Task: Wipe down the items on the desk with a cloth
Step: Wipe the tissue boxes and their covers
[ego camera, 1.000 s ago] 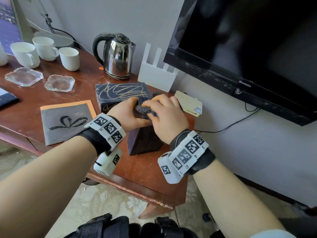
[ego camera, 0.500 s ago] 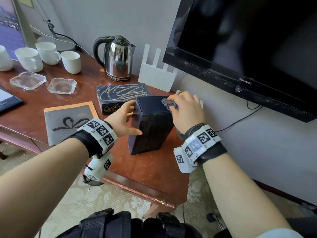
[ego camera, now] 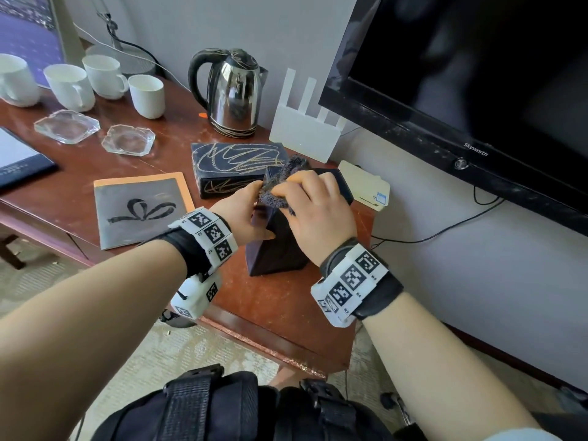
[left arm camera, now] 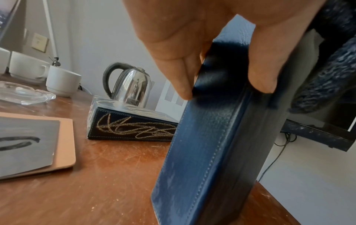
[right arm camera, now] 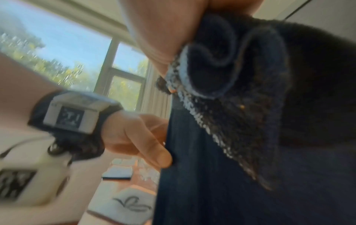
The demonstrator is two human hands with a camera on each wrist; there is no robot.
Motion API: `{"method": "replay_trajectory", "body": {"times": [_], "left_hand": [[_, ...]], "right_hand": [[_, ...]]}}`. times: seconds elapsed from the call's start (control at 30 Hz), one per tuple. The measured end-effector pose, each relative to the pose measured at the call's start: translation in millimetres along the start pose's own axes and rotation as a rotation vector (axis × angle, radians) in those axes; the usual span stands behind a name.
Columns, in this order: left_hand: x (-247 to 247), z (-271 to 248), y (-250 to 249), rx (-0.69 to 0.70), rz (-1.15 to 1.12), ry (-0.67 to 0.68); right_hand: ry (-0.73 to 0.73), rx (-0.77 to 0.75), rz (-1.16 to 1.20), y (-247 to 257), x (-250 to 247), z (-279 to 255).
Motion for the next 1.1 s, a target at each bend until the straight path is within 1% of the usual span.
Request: {"method": "replay_trajectory", "body": {"times": [0.07, 0.13, 0.27, 0.33, 0.47, 0.53, 0.57, 0.63, 0.7, 0.73, 0.8, 0.87, 0.97, 1.03, 1.1], "left_hand": [[-1.5, -1.0, -3.7, 0.02, 0.032, -0.006], [-0.4, -1.1, -3.3, 0.021, 0.006, -0.01], [0.9, 0.4, 1.3, 0.009, -0.053, -0.013], [1.6, 0.6, 1.4, 0.024, -0.094, -0.016], [7.0, -3.0, 3.7, 0.029, -0.252, -0.06], [7.1, -4.6, 1.5, 0.042, -0.283, -0.085], [5.4, -4.8, -0.7, 0.061, -0.263, -0.094], [-2.2, -4.5, -8.3, 0.132, -0.179, -0.095], [-13.2, -5.6, -15.1, 0.203, -0.096, -0.089], [-18.7, -6.7, -18.3, 0.233, -0.076, -0.092], [-26.9, -8.3, -23.1, 0.284, -0.041, -0.102], [-26.7, -9.2, -23.7, 0.271, 0.02, -0.052], [-17.9, -10.5, -19.2, 0.201, 0.142, 0.09], [-10.3, -11.1, -14.6, 0.176, 0.199, 0.154], [-3.8, -9.5, -11.2, 0.167, 0.235, 0.179]], "right_hand": [[-0.028, -0.046, 0.009, -6.3, -0.8, -3.6], [0.004, -0.048, -0.001, -14.5, -2.1, -3.4], [0.093, 0.077, -0.034, -37.7, -8.4, 0.6], [0.113, 0.14, -0.075, -47.3, -12.2, -0.4], [0.123, 0.161, -0.086, -49.3, -14.1, -5.1], [0.144, 0.192, -0.07, -51.0, -14.9, -3.8], [0.164, 0.232, -0.04, -53.9, -15.9, -2.9], [0.213, 0.367, 0.08, -65.0, -20.0, -0.5], [0.191, 0.459, 0.192, -73.6, -28.4, 2.9], [0.184, 0.472, 0.207, -75.6, -30.9, 4.5], [0.213, 0.472, 0.22, -76.6, -29.4, 6.7], [0.254, 0.477, 0.243, -76.7, -24.1, 6.4], [0.288, 0.487, 0.234, -77.7, -16.5, 3.4], [0.36, 0.488, 0.191, -77.0, -5.2, -2.6], [0.446, 0.47, 0.146, -73.6, 10.0, -10.4]]}}
Point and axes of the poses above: each hand's wrist, its own z-axis towards the middle knuckle, its own x-axis out of the palm, y = z × x, the point moved 6 cm from there along z, towards the middle knuckle, and after that the axes turned 11 degrees about x, right-handed, at the moved point
